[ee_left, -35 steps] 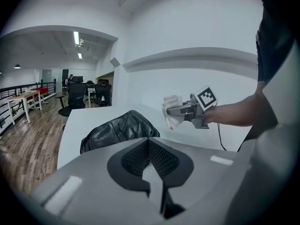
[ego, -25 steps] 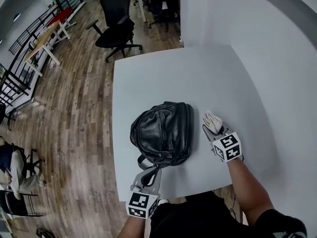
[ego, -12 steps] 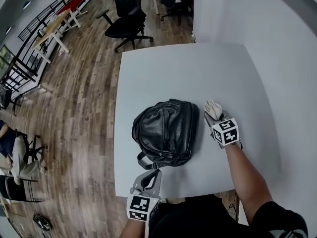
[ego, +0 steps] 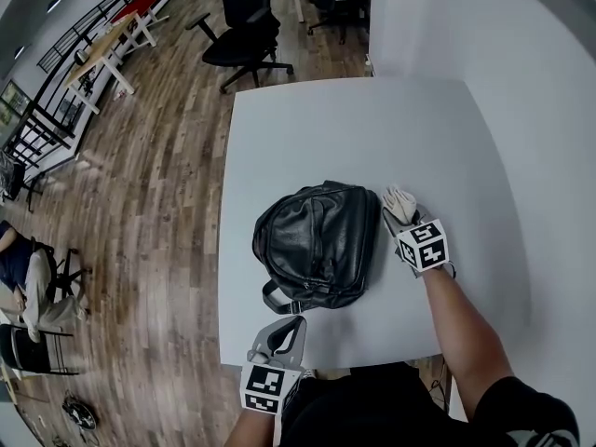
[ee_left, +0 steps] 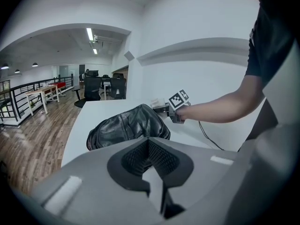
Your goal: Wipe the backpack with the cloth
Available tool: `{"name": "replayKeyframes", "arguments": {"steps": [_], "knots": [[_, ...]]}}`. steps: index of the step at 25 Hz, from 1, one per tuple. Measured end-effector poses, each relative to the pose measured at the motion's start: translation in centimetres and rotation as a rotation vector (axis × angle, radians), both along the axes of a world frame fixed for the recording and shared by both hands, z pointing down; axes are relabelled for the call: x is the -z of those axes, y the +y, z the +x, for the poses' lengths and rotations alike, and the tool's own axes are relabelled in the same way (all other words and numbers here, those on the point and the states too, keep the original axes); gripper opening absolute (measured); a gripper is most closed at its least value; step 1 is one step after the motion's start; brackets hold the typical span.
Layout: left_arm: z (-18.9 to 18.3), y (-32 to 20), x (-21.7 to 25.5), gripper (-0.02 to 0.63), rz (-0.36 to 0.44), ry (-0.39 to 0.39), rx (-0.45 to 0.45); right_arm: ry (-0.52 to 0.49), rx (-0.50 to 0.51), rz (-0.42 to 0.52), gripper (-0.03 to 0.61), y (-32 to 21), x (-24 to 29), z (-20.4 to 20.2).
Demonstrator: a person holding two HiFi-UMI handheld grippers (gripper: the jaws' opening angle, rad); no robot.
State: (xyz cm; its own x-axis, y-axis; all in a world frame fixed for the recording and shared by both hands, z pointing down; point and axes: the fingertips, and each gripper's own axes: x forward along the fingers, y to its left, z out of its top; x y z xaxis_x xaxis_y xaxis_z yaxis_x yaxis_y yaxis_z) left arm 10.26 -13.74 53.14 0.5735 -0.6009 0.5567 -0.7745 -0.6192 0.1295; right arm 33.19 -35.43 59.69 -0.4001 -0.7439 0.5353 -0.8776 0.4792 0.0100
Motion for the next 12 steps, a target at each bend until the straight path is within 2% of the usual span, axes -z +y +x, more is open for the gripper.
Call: {"name": "replayKeyframes", "arguments": {"steps": [12], "knots": [[-0.5, 0.8, 0.0, 0.006, -0.003, 0.019, -0.026, 0.004, 0.003, 0.005, 0.101, 2.5, 0.7, -1.2]]}}
